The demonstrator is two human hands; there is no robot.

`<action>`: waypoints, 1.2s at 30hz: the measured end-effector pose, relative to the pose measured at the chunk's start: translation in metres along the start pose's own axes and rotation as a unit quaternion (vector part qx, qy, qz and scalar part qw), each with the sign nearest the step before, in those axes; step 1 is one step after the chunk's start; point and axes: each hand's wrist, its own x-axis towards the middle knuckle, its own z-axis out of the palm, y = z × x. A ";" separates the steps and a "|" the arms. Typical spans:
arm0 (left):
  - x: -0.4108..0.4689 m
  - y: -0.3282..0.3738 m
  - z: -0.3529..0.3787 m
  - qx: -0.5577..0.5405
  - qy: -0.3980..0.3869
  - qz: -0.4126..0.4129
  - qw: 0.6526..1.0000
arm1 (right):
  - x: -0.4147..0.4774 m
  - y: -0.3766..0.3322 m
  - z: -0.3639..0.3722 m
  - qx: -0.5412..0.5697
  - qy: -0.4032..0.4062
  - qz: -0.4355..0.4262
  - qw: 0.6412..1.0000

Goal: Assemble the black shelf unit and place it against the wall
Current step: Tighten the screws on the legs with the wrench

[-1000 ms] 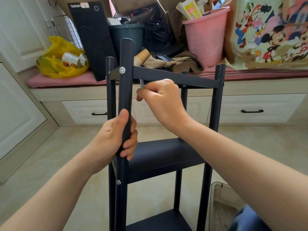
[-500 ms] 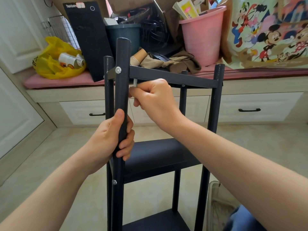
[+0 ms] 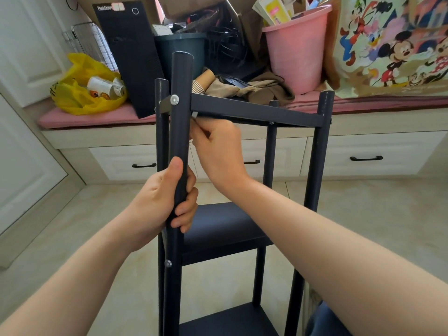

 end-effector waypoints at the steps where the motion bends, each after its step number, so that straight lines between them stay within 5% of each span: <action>1: 0.000 0.000 0.001 0.003 -0.001 0.001 1.000 | 0.000 0.001 0.001 -0.008 0.009 -0.011 1.000; 9: -0.003 0.001 0.000 0.007 -0.005 0.001 1.000 | 0.001 0.006 -0.004 -0.035 0.021 -0.045 0.998; 16: -0.002 0.000 -0.002 0.002 0.007 -0.005 1.000 | -0.001 -0.002 -0.019 -0.085 -0.095 0.030 0.991; 36: -0.002 -0.002 -0.007 0.000 0.020 -0.011 1.000 | 0.001 -0.018 -0.025 -0.038 -0.102 0.012 0.994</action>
